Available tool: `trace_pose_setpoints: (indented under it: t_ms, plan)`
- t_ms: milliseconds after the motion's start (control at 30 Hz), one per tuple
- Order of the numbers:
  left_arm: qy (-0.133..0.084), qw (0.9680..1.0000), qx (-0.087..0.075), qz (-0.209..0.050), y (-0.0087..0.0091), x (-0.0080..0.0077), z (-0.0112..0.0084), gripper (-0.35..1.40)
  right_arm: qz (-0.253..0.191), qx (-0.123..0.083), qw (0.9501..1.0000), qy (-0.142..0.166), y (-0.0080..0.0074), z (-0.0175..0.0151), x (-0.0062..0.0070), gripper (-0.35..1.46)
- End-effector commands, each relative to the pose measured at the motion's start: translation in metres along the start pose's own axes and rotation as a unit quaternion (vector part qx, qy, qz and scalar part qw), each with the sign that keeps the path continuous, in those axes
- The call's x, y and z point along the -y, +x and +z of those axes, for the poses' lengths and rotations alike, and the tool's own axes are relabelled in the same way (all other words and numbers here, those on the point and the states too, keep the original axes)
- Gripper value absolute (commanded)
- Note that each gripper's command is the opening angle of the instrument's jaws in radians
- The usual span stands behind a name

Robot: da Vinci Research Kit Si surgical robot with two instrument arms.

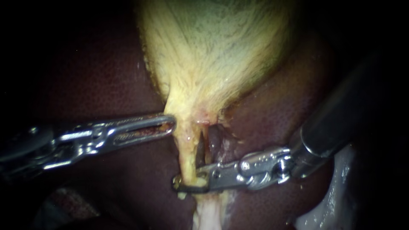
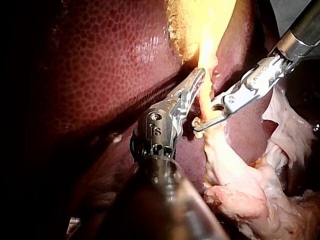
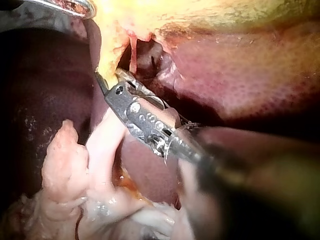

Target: Clipping second clip left tube

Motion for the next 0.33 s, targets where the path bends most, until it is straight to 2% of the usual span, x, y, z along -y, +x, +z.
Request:
trace_pose_setpoints:
  t_ms: [33, 333]
  plan:
    - [-0.001, 1.0, 0.0, 0.0, 0.0, 0.0, 0.0001, -0.35, -0.001, 0.001, 1.0, 0.0, -0.0002, 0.0002, 0.0, -0.35]
    - [0.0, 1.0, 0.0, 0.0, 0.0, 0.0001, 0.0004, -0.35, 0.002, 0.002, 1.0, 0.0, -0.0003, 0.0001, 0.0, -0.35]
